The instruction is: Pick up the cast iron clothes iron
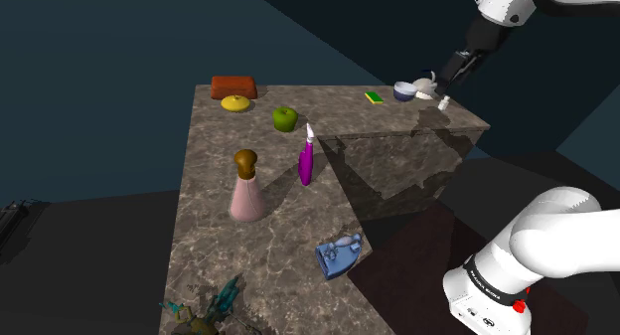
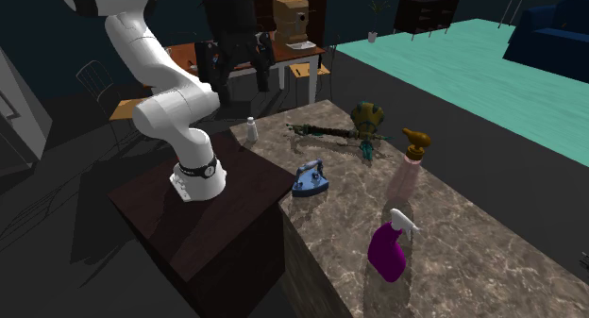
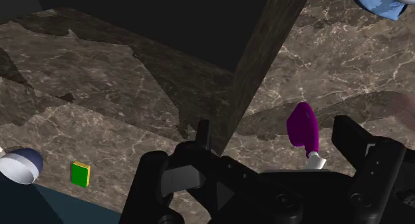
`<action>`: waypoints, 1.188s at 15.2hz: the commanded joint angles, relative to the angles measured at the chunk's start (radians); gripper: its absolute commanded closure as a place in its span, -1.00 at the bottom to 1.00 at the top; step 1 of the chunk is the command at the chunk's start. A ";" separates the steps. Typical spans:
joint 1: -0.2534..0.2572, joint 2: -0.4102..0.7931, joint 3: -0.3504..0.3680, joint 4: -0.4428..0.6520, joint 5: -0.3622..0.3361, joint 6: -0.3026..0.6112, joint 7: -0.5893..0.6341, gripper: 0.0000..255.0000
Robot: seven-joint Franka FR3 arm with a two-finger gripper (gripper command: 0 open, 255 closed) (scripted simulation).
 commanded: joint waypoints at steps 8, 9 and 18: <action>0.080 0.097 0.070 -0.088 0.032 0.122 -0.022 -1.00; 0.091 0.113 0.080 -0.099 0.037 0.140 -0.025 -1.00; 0.190 0.281 0.177 -0.173 0.070 0.300 -0.051 -1.00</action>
